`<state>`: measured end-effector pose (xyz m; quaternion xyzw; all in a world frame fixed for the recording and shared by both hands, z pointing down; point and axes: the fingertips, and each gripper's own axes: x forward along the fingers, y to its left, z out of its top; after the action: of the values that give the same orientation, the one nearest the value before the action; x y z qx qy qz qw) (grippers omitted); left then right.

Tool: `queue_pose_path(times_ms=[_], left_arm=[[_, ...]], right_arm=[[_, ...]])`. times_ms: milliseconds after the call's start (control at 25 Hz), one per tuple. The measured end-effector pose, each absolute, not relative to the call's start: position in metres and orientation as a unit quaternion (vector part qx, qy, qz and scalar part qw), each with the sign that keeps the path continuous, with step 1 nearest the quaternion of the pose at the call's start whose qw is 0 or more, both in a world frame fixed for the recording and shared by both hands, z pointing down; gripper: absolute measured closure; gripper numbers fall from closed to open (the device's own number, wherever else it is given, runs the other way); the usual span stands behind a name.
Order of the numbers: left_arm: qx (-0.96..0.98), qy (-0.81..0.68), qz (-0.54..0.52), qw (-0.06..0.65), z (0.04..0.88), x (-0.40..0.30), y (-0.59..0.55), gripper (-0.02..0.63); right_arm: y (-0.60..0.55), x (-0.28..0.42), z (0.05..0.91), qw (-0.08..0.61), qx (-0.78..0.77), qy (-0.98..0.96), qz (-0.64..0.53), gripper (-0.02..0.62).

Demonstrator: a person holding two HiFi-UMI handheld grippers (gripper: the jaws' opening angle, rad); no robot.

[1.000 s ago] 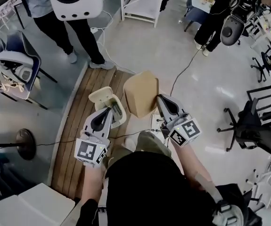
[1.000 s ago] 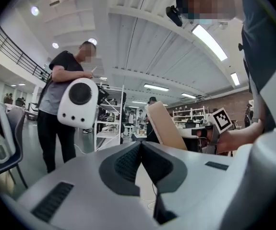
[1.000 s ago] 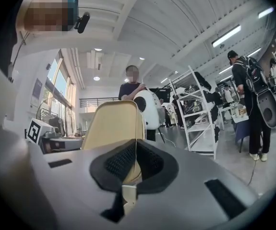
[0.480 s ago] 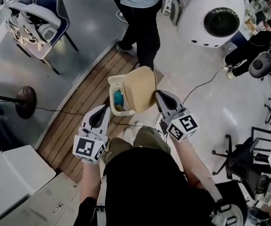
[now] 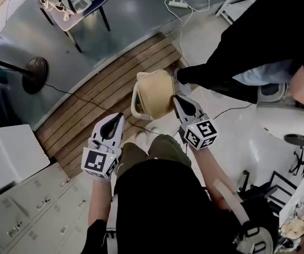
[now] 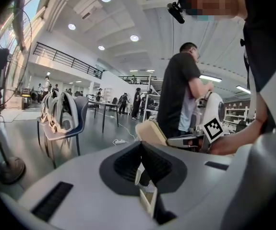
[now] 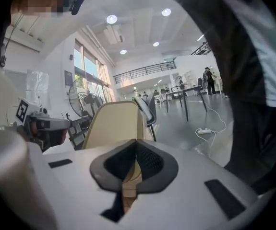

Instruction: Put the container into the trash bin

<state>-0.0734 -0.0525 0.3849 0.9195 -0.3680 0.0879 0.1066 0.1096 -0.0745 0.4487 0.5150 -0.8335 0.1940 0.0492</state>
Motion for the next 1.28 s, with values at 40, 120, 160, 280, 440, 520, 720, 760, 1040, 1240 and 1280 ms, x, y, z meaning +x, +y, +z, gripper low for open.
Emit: queue_pose_path(times_ms=[40, 120, 160, 280, 440, 520, 720, 760, 1040, 1240, 1280], left_arm=[[0.915, -0.376, 0.091, 0.110, 0.388, -0.076, -0.052, 0.598], [0.907, -0.393, 0.095, 0.118, 0.396, -0.081, -0.051, 0.598], [0.902, -0.402, 0.097, 0.123, 0.400, -0.084, -0.050, 0.598], [0.884, -0.431, 0.112, 0.141, 0.411, -0.093, -0.045, 0.598], [0.870, -0.455, 0.114, 0.151, 0.422, -0.100, -0.037, 0.598], [0.864, -0.464, 0.118, 0.156, 0.425, -0.104, -0.037, 0.598], [0.853, -0.477, 0.125, 0.171, 0.438, -0.115, -0.035, 0.598], [0.852, -0.477, 0.127, 0.174, 0.441, -0.117, -0.034, 0.598], [0.851, -0.471, 0.135, 0.189, 0.459, -0.128, -0.037, 0.598], [0.849, -0.468, 0.141, 0.202, 0.472, -0.131, -0.046, 0.598], [0.849, -0.467, 0.143, 0.205, 0.474, -0.132, -0.047, 0.598]], right_arm=[[-0.078, 0.108, 0.456, 0.055, 0.509, -0.836, 0.198, 0.577], [-0.084, 0.105, 0.471, 0.067, 0.498, -0.840, 0.207, 0.577], [-0.087, 0.104, 0.479, 0.073, 0.492, -0.841, 0.211, 0.577], [-0.093, 0.101, 0.503, 0.089, 0.477, -0.844, 0.229, 0.577], [-0.098, 0.097, 0.537, 0.102, 0.463, -0.841, 0.261, 0.577], [-0.103, 0.096, 0.553, 0.108, 0.459, -0.838, 0.273, 0.577], [-0.107, 0.087, 0.594, 0.139, 0.453, -0.831, 0.291, 0.577], [-0.107, 0.086, 0.601, 0.143, 0.453, -0.829, 0.295, 0.577], [-0.102, 0.087, 0.653, 0.174, 0.466, -0.808, 0.316, 0.577], [-0.099, 0.092, 0.692, 0.200, 0.475, -0.788, 0.337, 0.577], [-0.099, 0.093, 0.700, 0.207, 0.476, -0.784, 0.339, 0.577]])
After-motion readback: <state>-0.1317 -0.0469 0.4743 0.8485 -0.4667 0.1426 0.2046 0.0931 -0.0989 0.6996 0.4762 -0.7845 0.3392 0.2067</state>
